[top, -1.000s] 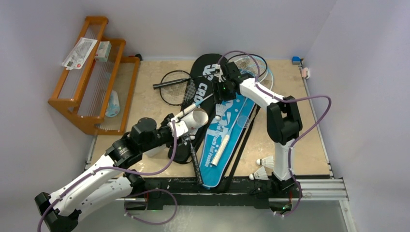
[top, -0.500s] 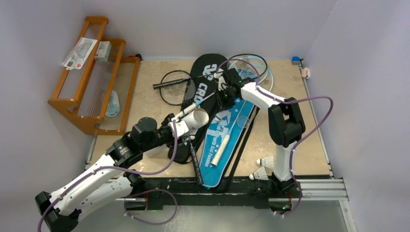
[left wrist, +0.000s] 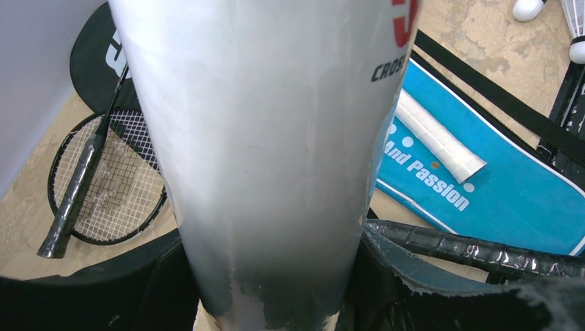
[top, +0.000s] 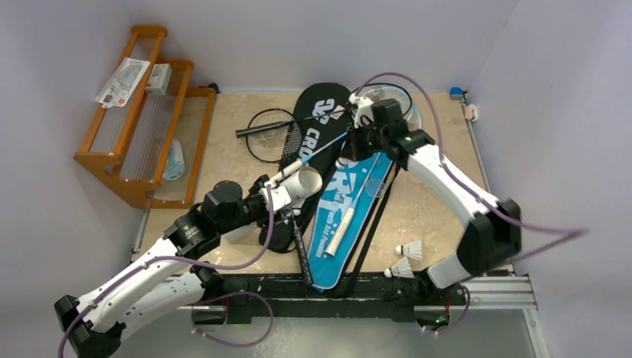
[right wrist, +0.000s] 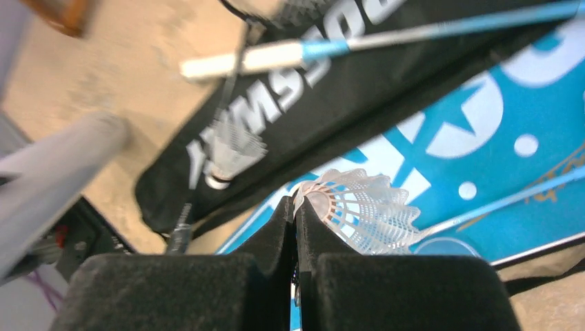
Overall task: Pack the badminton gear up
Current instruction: Pick up the shuttlecock from the racket bag, then place the shuttlecock at the shuttle tube.
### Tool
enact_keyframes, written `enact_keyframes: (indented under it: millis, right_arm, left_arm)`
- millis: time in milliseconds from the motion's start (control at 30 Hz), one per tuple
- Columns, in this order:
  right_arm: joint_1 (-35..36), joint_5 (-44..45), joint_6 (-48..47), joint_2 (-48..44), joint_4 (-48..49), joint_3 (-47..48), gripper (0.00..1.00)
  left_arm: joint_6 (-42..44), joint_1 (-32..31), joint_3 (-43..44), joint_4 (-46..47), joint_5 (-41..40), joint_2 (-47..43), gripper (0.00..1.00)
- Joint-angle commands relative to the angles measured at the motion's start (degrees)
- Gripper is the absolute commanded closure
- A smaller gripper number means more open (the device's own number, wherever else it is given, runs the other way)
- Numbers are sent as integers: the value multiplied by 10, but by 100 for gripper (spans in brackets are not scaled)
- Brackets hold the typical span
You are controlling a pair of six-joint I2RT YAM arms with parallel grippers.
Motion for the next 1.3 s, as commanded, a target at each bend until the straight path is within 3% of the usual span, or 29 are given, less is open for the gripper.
enact_keyframes:
  millis: [0, 133, 333, 633, 867, 933, 1000, 1067, 1167, 1267]
  right_arm:
    - [-2, -69, 12, -147, 128, -46, 100]
    - [-1, -184, 22, -245, 205, -84, 100]
    - [-1, -283, 32, -314, 239, -99, 100]
    - [15, -388, 58, -291, 277, -105, 100]
    - [87, -349, 65, -237, 313, -103, 99]
    - [107, -338, 67, -219, 320, -94, 89]
    - [120, -340, 65, -206, 325, -87, 63]
    - [124, -345, 68, -201, 328, -86, 45]
    - [124, -341, 70, -207, 327, -93, 34]
    - [124, -338, 69, -212, 315, -97, 32]
  left_arm:
    - [-25, -1, -6, 30, 10, 4, 54]
    - [-27, -1, -9, 32, 7, 6, 54]
    - [-28, 3, -12, 36, -18, 17, 54]
    - [-36, 29, -9, 46, 13, 22, 54]
    - [-36, 34, -9, 48, 31, 26, 55]
    - [-36, 35, -9, 48, 35, 27, 55]
    - [-36, 36, -8, 49, 35, 26, 55]
    - [-36, 37, -9, 50, 34, 22, 55]
    - [-37, 37, -12, 54, 36, 13, 55]
    - [-37, 38, -14, 55, 38, 5, 55]
